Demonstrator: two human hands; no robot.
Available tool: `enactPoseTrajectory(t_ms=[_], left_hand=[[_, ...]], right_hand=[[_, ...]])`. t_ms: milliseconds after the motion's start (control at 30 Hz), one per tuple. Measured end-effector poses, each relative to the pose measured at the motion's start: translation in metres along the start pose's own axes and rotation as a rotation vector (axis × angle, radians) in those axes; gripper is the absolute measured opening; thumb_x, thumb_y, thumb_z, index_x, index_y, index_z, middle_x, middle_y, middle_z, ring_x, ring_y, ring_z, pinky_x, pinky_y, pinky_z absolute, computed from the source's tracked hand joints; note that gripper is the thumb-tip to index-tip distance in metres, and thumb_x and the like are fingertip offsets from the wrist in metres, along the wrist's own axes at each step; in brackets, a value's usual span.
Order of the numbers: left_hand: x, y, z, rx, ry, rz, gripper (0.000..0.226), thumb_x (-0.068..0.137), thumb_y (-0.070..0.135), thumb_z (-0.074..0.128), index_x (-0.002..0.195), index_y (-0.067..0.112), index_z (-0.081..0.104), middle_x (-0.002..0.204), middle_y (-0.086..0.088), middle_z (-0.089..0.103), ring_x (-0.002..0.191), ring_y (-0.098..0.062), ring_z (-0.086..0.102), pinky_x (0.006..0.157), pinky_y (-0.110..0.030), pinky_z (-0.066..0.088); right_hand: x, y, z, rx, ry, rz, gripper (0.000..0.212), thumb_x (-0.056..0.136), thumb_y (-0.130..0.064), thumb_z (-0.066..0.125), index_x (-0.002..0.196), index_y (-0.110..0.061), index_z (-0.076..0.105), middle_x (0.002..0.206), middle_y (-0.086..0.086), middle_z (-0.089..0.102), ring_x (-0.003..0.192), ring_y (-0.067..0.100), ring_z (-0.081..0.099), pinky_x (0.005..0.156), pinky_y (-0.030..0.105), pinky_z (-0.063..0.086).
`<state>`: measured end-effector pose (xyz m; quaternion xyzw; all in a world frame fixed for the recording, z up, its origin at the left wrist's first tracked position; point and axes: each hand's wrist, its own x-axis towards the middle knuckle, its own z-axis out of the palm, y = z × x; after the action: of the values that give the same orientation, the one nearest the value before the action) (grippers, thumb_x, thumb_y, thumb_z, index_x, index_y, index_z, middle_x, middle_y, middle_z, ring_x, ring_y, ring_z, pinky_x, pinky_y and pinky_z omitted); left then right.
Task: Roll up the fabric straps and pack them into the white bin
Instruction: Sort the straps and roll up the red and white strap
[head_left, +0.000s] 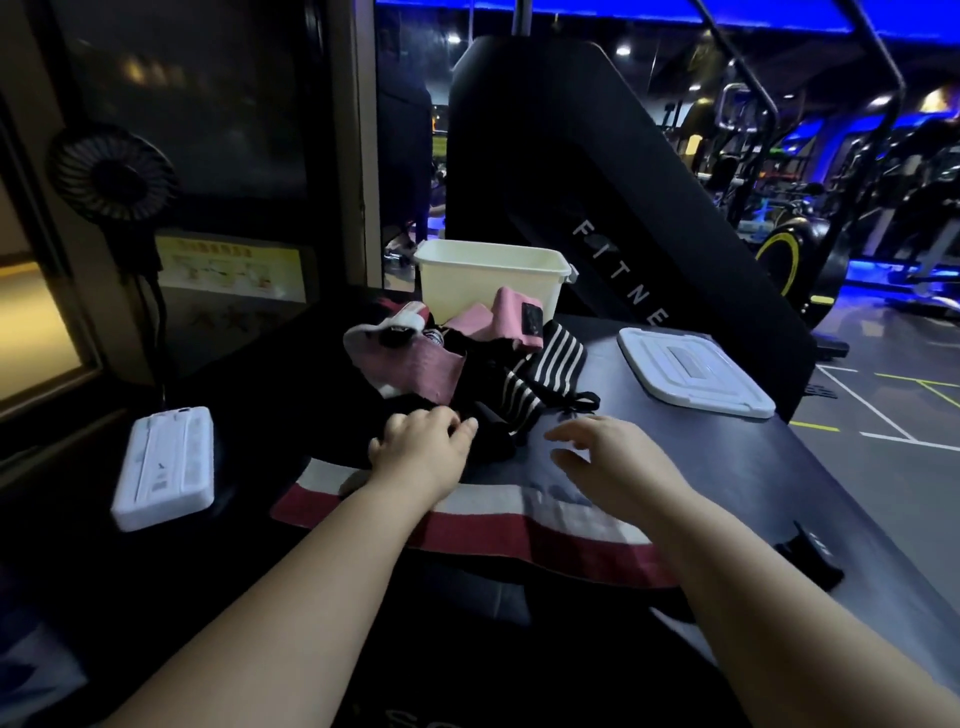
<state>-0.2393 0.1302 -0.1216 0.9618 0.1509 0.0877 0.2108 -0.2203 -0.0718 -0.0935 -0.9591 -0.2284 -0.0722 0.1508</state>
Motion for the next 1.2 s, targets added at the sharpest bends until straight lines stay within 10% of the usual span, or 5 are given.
enactPoseTrajectory(t_ms=[400,867,1200], left_hand=[[0.111,-0.032,-0.023,-0.532,0.289,-0.485,0.056,0.094,0.052,0.048,0.136,0.017,0.035,0.145,-0.01,0.032,0.131,-0.034,0.034,0.105,-0.045,0.034],[0.199,-0.075,-0.002,-0.914,0.33,-0.522,0.099,0.081,0.062,0.062,0.153,0.022,0.008,0.145,-0.018,0.043,0.13,-0.042,0.042,0.106,-0.049,0.038],[0.2,-0.073,-0.007,-1.131,0.369,-0.442,0.064,0.064,0.055,0.068,0.104,0.007,0.057,0.104,-0.017,0.067,0.091,-0.033,0.066,0.088,-0.045,0.055]], right_hand=[[0.123,-0.05,0.042,-0.08,0.041,-0.117,0.045,0.091,-0.046,0.056,0.134,-0.032,0.052,0.135,0.001,0.053,0.128,0.03,0.04,0.101,0.041,0.04],[0.193,-0.062,0.086,-0.076,0.077,0.069,0.071,0.074,-0.086,0.04,0.128,-0.041,0.052,0.129,-0.006,0.042,0.126,0.02,0.032,0.1,0.043,0.031],[0.195,-0.066,0.081,0.225,0.171,0.069,0.072,0.076,-0.074,0.056,0.138,-0.045,0.032,0.138,-0.012,0.049,0.132,0.016,0.032,0.102,0.039,0.025]])
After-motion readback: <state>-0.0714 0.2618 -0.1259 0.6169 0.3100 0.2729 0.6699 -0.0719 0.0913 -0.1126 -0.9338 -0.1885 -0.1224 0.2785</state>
